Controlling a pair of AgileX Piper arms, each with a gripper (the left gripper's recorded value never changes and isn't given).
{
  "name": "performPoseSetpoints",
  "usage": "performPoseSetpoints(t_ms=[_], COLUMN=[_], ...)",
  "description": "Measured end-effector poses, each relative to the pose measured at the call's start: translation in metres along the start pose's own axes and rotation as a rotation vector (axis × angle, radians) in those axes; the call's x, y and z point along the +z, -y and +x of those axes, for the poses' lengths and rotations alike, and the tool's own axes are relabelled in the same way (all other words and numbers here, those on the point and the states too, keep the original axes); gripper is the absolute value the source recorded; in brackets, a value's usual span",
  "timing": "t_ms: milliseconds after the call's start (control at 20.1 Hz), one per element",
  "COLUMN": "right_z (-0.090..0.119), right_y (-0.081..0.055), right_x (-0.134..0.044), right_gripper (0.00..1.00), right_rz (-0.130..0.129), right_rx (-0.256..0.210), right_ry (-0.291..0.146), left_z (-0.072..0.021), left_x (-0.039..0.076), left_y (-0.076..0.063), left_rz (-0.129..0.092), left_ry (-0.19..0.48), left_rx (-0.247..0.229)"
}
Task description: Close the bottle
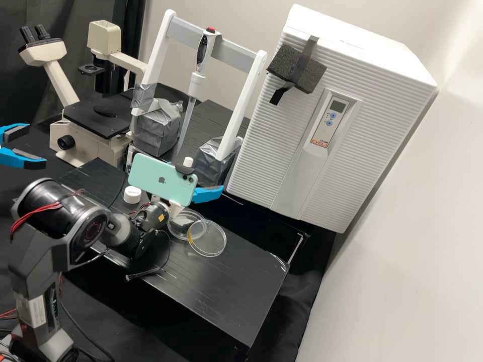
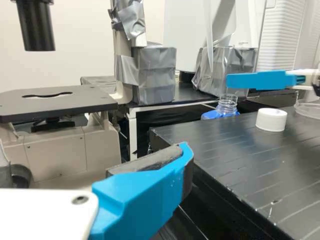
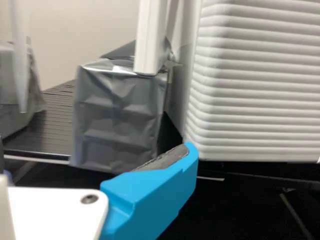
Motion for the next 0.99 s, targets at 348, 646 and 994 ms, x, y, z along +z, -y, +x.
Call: performPoseSetpoints(t_ms=[348,646,994], right_z=[-0.048,-0.077,-0.095], right_y=[-0.009,0.012,0.014], right_x=[-0.016,-0.008,0.004], right_gripper=[1.00,1.00,1.00], right_rz=[0.000,-0.067,-0.109], right_rx=[-0.011,-0.202,-0.279], right_ry=[-0.227,-0.316,-0.305], left_z=[0.0032,0.0056,0.0060], left_x=[0.001,0.001,0.002], left_y=[0.000,0.000,0.001], left_rz=[-0.001,-0.001,-0.001], left_ry=[0.012,0.019,0.027], left_rx=[-0.004,-0.006,-0.008])
